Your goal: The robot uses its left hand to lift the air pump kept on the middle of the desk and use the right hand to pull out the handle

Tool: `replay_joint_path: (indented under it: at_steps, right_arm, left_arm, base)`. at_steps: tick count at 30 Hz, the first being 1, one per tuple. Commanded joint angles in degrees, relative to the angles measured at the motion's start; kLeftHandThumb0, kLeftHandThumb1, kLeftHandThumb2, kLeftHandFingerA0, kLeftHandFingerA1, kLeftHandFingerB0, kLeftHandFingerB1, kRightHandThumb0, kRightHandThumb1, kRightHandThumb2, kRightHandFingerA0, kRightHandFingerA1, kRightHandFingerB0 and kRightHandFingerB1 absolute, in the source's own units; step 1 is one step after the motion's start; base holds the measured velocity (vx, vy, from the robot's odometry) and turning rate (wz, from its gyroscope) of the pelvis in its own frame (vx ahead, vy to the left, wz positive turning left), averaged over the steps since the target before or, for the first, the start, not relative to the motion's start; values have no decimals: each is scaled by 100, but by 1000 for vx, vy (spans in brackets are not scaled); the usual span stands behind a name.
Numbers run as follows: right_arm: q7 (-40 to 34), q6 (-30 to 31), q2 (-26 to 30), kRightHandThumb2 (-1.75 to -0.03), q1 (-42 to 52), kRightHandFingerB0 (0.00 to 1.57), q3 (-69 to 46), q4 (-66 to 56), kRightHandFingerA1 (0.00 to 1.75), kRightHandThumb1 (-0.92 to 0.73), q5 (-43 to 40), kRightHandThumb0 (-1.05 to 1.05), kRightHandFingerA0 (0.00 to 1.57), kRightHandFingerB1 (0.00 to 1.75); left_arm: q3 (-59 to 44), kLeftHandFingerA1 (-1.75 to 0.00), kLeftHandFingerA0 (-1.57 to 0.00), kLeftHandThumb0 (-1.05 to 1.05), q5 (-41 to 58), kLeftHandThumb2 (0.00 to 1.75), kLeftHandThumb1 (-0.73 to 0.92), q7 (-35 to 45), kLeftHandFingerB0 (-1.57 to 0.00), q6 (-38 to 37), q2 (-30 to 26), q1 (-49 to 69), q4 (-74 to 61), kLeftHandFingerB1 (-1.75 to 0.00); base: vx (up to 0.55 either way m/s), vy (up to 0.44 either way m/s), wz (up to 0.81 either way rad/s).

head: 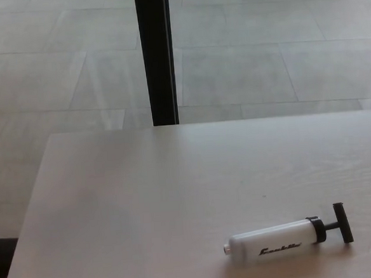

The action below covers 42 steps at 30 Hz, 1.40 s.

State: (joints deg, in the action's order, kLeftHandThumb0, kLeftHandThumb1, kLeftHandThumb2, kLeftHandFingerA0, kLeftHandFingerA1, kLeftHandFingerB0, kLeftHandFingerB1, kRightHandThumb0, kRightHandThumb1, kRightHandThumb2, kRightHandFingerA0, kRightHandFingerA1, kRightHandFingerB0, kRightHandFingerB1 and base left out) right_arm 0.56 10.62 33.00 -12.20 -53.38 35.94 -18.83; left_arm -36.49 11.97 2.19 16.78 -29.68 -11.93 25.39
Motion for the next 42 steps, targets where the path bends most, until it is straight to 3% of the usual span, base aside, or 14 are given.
replay_joint_path:
  at_steps: [1, 2, 3, 4, 5, 6, 15, 17, 19, 20, 21, 22, 39, 42]
  right_arm:
    - [-76, 336, 8, -59, -640, 45, 519, -1298, 71, -65, -311, -69, 66, 48]
    - [-41, 368, -26, -59, -666, 48, 619, -1465, 73, -63, -307, -73, 72, 52]
    - [-104, 530, -89, -96, -746, 49, 790, -1797, 79, -48, -296, -77, 85, 62]
    - [36, 600, -178, -60, -779, 50, 996, -2175, 78, -61, -377, -77, 78, 61]
    - [81, 642, -252, -59, -795, 53, 1141, -2443, 80, -61, -408, -77, 83, 62]
    - [9, 725, -334, -59, -815, 57, 1306, -2707, 76, -61, -369, -75, 83, 59]
    - [-47, 760, -870, -60, -887, 38, 2367, -3157, 55, -69, 1, -43, 54, 37]
    - [-189, 754, -940, -87, -1017, 38, 2518, -3026, 66, -54, 114, -50, 55, 52]
    - [-244, 777, -975, -61, -1067, 44, 2565, -3000, 59, -69, 111, -48, 62, 40]
    - [-245, 739, -992, -90, -1118, 37, 2597, -2932, 68, -55, 120, -52, 58, 53]
    - [-268, 718, -1017, -61, -1156, 43, 2631, -2893, 59, -70, 136, -50, 62, 40]
    - [-358, 755, -1073, -90, -1223, 38, 2633, -2856, 68, -55, 112, -53, 58, 53]
    - [-437, 901, -1092, -62, -1661, 52, 2668, -2694, 59, -73, 20, -47, 65, 44]
    - [-438, 937, -1095, -62, -1676, 52, 2654, -2704, 61, -72, -8, -47, 66, 44]
  left_arm:
    - [1055, -53, -40, -42, -241, 63, 77, -315, -36, 1016, 0, -1429, -1126, -42]
    - [1309, -58, -44, -44, -409, 62, 78, -225, -37, 932, -14, -1475, -1215, -44]
    - [1595, -59, -48, -50, -538, 61, 73, -245, -42, 967, 77, -1652, -1316, -47]
    - [1905, -56, -50, -52, -626, 60, 70, -291, -47, 1140, 231, -1862, -1467, -48]
    - [2095, -69, -51, -50, -651, 98, 56, -291, -37, 1181, 347, -1956, -1567, -58]
    - [2266, -54, -50, -47, -641, 60, 72, -266, -47, 1166, 480, -1960, -1715, -47]
    - [3771, -84, -56, -57, -649, 61, 70, -81, -55, 1430, 1518, -1793, -2980, -58]
    - [4335, -73, -49, -60, -909, 60, 68, -58, -48, 1733, 1603, -1839, -3137, -56]
    - [4667, -73, -48, -58, -1057, 60, 66, -48, -47, 1951, 1628, -1843, -3225, -57]
    - [4807, -75, -51, -57, -1089, 94, 50, -93, -44, 1907, 1743, -1815, -3177, -64]
    - [4940, -74, -49, -56, -1109, 93, 51, -21, -44, 1855, 1759, -1806, -3123, -65]
    - [5062, -75, -46, -53, -1120, 58, 64, -27, -50, 1876, 1829, -1777, -3103, -59]
    - [7231, -93, -42, -51, -1858, 59, 65, -411, -69, 3235, 2955, -1804, -2936, -76]
    - [7439, -85, -36, -56, -1916, 58, 64, -374, -40, 3513, 3048, -1922, -2860, -58]
  base:
    - [0, 0, 0]
    - [0, 0, 0]
    - [0, 0, 0]
    - [0, 0, 0]
    - [0, 0, 0]
    - [0, 0, 0]
    - [0, 0, 0]
    - [0, 0, 0]
    - [0, 0, 0]
    - [0, 0, 0]
    - [0, 0, 0]
    - [0, 0, 0]
    - [0, 0, 0]
    - [0, 0, 0]
